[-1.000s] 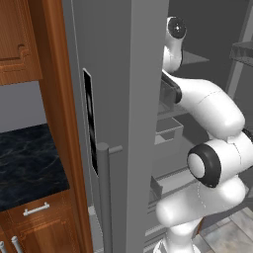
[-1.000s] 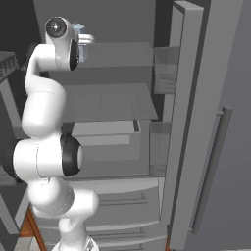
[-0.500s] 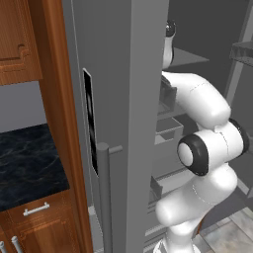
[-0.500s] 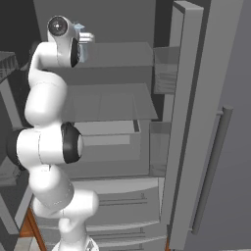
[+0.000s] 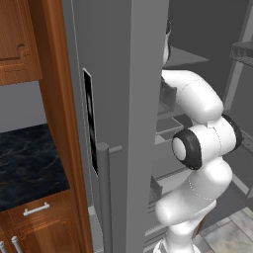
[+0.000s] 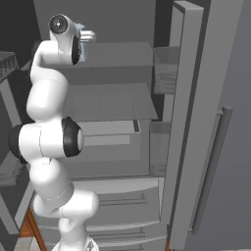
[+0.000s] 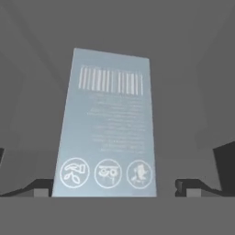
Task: Take a sugar cube from the saucer and place it inside the coffee. Then, grab milk from the fridge and place it next to the coffee on the counter to sweeten the coffee.
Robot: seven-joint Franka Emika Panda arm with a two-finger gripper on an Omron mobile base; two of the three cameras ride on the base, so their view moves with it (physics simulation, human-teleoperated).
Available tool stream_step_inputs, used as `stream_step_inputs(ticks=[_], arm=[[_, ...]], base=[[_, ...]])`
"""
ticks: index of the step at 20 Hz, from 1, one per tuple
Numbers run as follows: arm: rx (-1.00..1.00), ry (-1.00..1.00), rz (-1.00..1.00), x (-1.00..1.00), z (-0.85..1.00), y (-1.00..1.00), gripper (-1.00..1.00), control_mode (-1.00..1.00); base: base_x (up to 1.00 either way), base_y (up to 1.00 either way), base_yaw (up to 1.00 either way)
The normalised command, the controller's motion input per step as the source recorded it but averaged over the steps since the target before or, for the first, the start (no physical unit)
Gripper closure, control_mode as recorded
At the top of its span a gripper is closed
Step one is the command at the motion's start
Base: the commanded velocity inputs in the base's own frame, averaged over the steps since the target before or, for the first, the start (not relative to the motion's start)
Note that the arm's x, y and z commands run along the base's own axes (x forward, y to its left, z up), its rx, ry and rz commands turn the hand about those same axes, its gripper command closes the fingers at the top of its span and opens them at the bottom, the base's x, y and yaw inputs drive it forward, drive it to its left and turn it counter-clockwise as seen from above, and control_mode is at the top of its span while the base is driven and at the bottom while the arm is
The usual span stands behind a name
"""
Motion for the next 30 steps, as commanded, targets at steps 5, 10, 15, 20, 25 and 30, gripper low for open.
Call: stream_step_inputs(ticks=[5, 10, 15, 20, 25, 30], arm=[[-0.04, 0.0, -0.01, 0.2, 0.0, 0.0, 1.0, -1.0], [-0.04, 0.0, 0.0, 0.03, 0.0, 0.0, 1.0, -1.0], [-0.03, 0.0, 0.0, -0.07, 0.0, 0.0, 1.0, -1.0], [-0.04, -0.03, 0.0, -0.35, 0.0, 0.0, 1.0, -1.0], [-0.03, -0.04, 0.0, -0.51, -0.1, -0.2, 1.0, -1.0], [0.0, -0.09, 0.0, -0.56, -0.09, -0.51, 1.0, -1.0]], base=[[0.0, 0.0, 0.0], [0.0, 0.0, 0.0], [0.0, 0.0, 0.0], [0.0, 0.0, 0.0], [0.0, 0.0, 0.0], [0.0, 0.0, 0.0]])
